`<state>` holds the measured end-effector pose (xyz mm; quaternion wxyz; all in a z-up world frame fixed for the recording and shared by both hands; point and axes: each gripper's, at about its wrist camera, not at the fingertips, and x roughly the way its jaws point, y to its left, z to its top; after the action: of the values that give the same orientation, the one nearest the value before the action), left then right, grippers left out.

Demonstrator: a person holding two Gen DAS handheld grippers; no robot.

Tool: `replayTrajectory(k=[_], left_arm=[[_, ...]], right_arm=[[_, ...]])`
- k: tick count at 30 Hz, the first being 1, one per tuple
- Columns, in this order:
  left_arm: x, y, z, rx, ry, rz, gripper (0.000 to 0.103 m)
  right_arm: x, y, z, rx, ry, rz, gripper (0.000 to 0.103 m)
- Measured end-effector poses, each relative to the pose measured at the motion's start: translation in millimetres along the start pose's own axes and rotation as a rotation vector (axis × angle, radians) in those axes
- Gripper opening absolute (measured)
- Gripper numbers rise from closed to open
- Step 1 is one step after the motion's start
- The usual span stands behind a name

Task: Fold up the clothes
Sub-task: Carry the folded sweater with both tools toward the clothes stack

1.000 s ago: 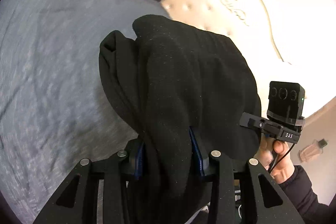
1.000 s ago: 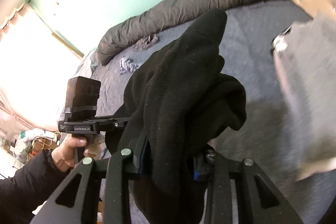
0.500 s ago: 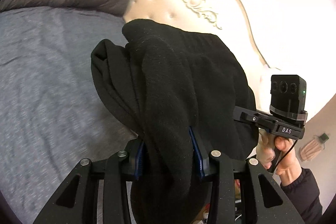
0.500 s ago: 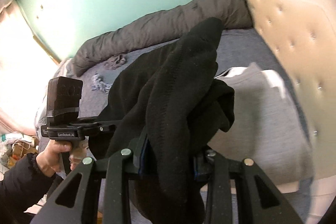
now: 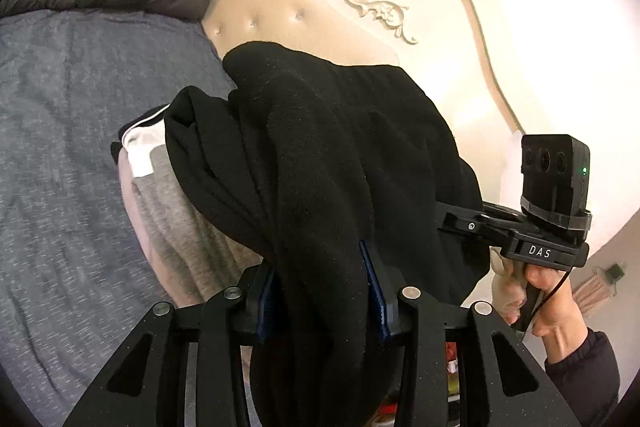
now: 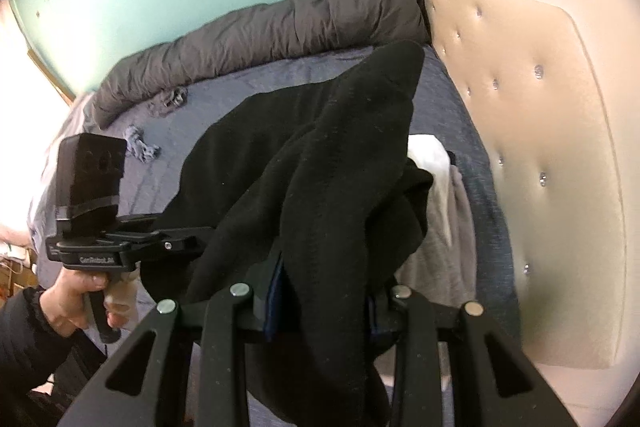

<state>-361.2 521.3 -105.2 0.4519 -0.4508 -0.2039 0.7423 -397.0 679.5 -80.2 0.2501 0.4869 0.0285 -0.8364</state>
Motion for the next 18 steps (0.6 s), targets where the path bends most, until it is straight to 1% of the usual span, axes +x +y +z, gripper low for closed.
replayTrajectory(k=[3, 7, 12, 13, 15, 17, 18], left_arm=[[10, -2, 2, 0.001, -0.01, 0.013, 0.041], [23, -1, 1, -0.009, -0.007, 0.029, 0.041], [34, 8, -7, -0.028, 0.004, 0.046, 0.041], [36, 11, -8, -0.039, 0.008, 0.046, 0.041], [38, 18, -11, -0.064, 0.012, 0.04, 0.041], [38, 26, -13, -0.098, 0.008, 0.017, 0.042], [38, 27, -13, -0.107, 0.007, 0.01, 0.043]], right_arm=[[3, -3, 1, -0.015, 0.002, -0.027, 0.032], [11, -11, 5, -0.044, 0.039, -0.08, 0.032], [33, -29, 0, 0.01, 0.056, -0.091, 0.041], [34, -34, -4, 0.032, 0.05, -0.085, 0.043], [32, -43, -9, 0.079, 0.022, -0.079, 0.057], [24, -45, -13, 0.094, -0.009, -0.095, 0.068], [19, -45, -15, 0.101, -0.026, -0.107, 0.068]])
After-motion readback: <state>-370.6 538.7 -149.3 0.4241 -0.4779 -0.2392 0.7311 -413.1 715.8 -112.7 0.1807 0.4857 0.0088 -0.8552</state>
